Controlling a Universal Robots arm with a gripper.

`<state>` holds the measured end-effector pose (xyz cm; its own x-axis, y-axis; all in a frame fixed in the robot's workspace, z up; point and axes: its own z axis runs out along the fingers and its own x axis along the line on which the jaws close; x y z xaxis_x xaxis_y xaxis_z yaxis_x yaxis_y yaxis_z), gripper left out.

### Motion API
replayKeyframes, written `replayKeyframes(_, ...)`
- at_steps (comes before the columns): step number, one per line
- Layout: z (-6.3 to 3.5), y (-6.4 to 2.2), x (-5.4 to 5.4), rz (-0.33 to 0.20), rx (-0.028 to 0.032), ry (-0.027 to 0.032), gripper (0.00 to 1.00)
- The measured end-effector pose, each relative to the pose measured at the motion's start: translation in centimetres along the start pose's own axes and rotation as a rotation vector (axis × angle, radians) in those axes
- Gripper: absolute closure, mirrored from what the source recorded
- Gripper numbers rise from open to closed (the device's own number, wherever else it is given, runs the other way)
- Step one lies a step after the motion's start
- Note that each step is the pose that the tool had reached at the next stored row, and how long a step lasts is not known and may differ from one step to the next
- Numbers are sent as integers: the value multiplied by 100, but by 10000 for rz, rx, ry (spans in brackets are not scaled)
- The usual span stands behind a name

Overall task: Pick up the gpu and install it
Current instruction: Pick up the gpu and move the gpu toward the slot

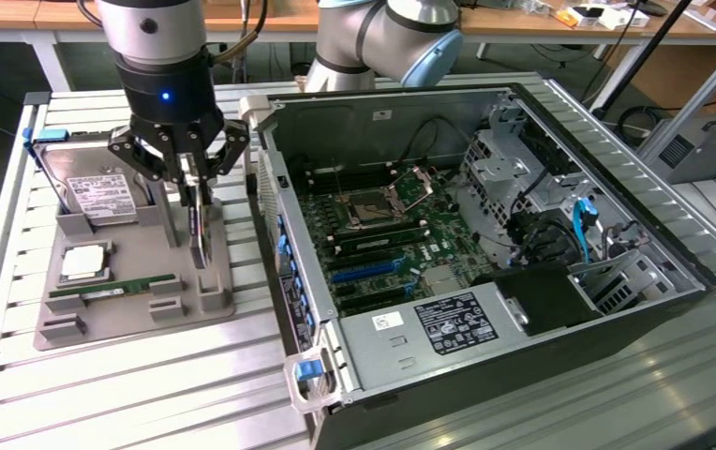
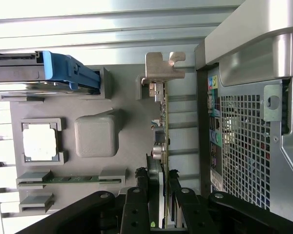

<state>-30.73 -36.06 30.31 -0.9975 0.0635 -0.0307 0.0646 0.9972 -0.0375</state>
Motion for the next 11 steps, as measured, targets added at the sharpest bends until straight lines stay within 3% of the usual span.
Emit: replayKeyframes(11, -32, -1, -1, 0, 1, 1, 73)
